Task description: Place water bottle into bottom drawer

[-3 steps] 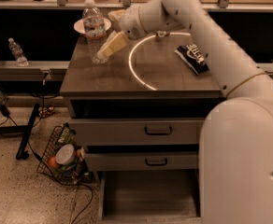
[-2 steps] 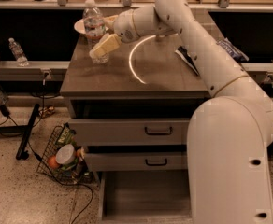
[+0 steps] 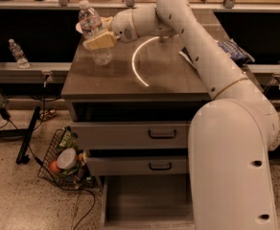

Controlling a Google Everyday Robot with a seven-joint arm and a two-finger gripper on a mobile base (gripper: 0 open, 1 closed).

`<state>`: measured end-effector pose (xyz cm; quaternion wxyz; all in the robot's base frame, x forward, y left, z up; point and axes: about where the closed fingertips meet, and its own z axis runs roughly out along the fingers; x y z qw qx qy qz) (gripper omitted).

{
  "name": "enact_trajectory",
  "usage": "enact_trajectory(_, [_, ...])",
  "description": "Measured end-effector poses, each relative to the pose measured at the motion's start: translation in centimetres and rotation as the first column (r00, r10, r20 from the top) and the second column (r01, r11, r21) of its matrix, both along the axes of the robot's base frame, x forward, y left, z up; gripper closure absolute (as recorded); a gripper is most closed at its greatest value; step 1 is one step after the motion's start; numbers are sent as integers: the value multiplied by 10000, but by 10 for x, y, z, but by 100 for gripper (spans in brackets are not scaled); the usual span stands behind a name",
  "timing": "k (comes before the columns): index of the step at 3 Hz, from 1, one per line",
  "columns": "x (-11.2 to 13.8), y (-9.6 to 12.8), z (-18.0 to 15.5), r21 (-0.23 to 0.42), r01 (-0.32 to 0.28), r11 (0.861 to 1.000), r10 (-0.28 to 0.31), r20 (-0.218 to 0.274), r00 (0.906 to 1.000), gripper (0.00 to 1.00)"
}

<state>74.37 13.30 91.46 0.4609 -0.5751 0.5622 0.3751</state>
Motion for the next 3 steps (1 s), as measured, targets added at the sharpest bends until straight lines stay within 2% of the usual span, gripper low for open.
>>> enact_trajectory(1, [-23, -9, 28, 447, -332, 9984, 324, 200, 9993, 72])
enact_trajectory(2, [-60, -25, 45, 719, -746, 9946, 734, 188, 9971, 95])
enact_trajectory(3, [-99, -49, 54, 1105, -732, 9912, 730, 51, 9973, 100])
